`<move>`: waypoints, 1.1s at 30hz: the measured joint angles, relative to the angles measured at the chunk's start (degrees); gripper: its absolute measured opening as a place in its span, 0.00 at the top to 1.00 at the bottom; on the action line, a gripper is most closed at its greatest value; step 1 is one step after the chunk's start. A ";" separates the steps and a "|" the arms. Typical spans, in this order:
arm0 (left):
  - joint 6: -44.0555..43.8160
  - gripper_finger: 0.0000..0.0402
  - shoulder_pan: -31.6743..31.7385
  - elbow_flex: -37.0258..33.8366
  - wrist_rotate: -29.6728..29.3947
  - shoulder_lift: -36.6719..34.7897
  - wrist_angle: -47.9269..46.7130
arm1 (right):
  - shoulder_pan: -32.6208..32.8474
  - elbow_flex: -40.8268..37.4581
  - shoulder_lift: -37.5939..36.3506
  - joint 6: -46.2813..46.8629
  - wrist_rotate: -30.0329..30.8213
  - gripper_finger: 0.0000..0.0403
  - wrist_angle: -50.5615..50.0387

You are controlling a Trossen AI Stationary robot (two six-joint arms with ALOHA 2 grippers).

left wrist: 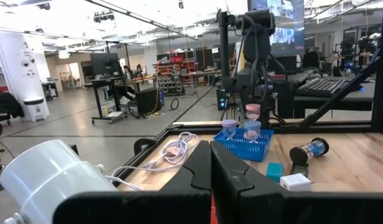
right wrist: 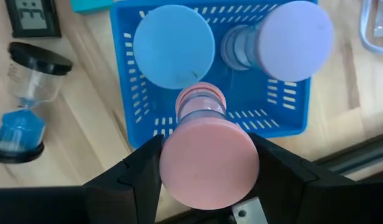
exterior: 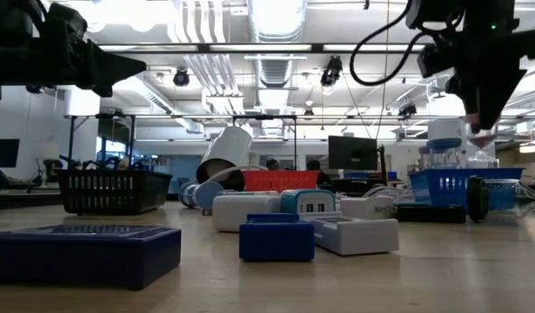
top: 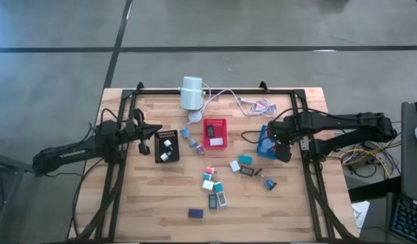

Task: Pick & Place Office items
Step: Put the pink hourglass into the blue basket

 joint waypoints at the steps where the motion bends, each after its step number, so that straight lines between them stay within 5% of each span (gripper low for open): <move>1: 0.00 1.00 0.00 0.00 0.00 0.00 -0.02 | -0.02 -0.65 0.02 0.00 0.01 0.52 0.71; 22: 0.02 1.00 0.00 0.00 0.00 0.02 -0.02 | -12.88 -6.76 2.97 -9.19 0.93 0.51 8.82; 33: -1.87 1.00 0.02 0.00 0.00 0.04 -0.02 | -14.49 -6.55 5.75 -10.92 0.92 0.51 10.17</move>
